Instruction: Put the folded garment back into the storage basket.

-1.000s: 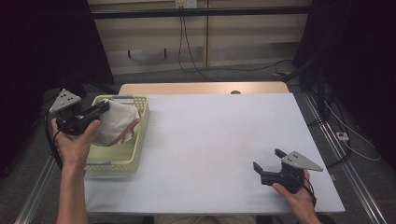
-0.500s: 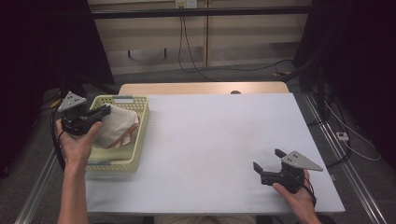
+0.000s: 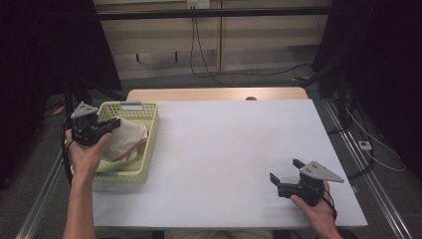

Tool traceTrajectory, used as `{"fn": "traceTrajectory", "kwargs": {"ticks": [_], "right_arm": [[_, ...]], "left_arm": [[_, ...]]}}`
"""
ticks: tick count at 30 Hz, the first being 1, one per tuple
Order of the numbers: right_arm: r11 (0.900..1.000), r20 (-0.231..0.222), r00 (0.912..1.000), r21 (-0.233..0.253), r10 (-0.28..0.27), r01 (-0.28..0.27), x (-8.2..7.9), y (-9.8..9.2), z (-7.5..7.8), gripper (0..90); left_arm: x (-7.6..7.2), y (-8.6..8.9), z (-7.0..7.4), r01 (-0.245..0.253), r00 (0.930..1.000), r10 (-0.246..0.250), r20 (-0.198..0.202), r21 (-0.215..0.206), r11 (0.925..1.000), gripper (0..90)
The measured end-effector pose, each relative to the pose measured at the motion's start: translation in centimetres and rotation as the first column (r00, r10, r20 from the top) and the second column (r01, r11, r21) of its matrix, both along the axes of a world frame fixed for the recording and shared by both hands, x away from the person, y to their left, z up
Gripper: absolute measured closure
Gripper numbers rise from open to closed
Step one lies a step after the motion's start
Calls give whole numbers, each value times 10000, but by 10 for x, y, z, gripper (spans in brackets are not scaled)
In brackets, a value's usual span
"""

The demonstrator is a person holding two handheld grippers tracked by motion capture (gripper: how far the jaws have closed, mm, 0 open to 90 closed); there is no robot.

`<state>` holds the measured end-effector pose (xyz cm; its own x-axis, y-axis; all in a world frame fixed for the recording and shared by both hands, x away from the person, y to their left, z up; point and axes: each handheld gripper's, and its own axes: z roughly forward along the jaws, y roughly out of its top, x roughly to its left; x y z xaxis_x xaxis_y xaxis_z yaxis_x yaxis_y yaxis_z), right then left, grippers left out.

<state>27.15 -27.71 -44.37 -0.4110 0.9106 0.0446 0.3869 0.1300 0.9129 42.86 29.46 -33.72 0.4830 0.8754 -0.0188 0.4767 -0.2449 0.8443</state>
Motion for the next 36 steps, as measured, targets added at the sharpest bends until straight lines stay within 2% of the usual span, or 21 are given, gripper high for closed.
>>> {"fn": "traceTrajectory", "kwargs": {"ticks": [7, 13, 17, 21, 26, 29, 33, 36], "right_arm": [[10000, -18, 10000, -6, 19, -19, 0, 0, 0, 51], [10000, -40, 10000, 9, 17, -17, 1, 0, 0, 51], [10000, -36, 10000, -9, 72, -72, 1, 0, -1, 51], [10000, -57, 10000, 29, 49, -49, 1, 0, 0, 51], [10000, -4, 10000, 19, 10, -10, 1, -1, 0, 52], [10000, -3, 10000, 4, 19, -19, 1, -1, 0, 52], [10000, -2, 10000, 34, 7, -7, 1, -1, 0, 53], [10000, -8, 10000, 7, 12, -12, 1, -1, 0, 53]], "left_arm": [[9, -2, -12, -7, 9992, 18, -390, 284, 9996, 869], [12, 1, -18, 183, 9978, -188, -642, -87, 9998, 868], [13, -2, -19, 395, 9967, -394, -713, 3, 9992, 868], [16, -3, -24, 410, 9944, -392, -982, 156, 9990, 867], [20, 2, -31, 127, 9923, -105, -1231, 169, 9998, 867], [22, 4, -34, -82, 9913, 165, -1306, 636, 9979, 867], [25, 4, -38, -328, 9893, 427, -1395, 728, 9968, 866], [27, 2, -41, -347, 9881, 440, -1472, 655, 9973, 866]]}}
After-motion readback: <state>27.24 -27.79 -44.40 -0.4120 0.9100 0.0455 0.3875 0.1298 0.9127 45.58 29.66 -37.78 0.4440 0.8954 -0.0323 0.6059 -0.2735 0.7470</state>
